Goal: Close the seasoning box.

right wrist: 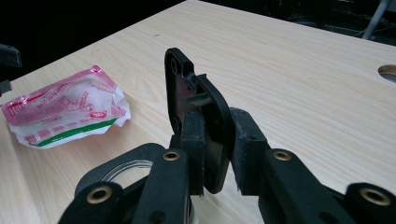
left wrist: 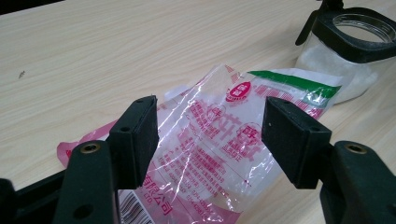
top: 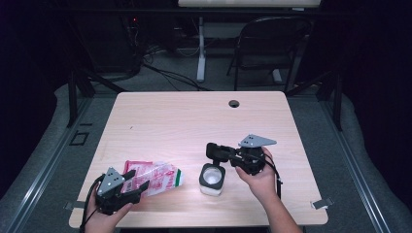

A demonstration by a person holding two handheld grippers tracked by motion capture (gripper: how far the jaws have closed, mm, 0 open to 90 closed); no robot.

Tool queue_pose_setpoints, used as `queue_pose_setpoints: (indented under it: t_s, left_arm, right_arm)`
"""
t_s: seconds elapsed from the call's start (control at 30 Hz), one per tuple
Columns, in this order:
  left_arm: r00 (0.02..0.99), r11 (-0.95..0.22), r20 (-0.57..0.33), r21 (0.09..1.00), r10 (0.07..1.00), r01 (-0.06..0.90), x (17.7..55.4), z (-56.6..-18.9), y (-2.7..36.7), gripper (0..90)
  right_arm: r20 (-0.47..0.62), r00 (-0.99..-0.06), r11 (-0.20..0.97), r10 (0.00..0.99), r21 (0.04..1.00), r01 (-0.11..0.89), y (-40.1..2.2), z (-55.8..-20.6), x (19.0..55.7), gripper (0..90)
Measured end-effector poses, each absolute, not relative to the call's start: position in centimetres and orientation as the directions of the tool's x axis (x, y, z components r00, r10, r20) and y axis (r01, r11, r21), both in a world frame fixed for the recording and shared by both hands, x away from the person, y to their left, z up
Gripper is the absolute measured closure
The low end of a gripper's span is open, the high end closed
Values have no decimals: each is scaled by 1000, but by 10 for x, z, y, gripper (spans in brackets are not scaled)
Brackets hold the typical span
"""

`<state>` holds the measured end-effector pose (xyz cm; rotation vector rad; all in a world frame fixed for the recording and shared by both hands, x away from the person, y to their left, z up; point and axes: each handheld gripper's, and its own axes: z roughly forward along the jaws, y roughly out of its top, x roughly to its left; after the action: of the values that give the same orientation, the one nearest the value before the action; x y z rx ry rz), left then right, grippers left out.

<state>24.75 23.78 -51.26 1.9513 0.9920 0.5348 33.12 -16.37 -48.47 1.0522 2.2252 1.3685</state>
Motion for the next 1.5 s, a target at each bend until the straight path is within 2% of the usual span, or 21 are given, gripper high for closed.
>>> queue_pose_setpoints:
  t_s: [0.97,1.5]
  left_arm:
    - [606,-315,-8,849,795,425,253,-511,231,364]
    - [626,-324,-8,850,780,415,259,-510,224,364]
  right_arm:
    - [-1,-698,348,716,867,356,-149,-479,309,729]
    - [-13,-715,375,699,858,350,-145,-483,296,692]
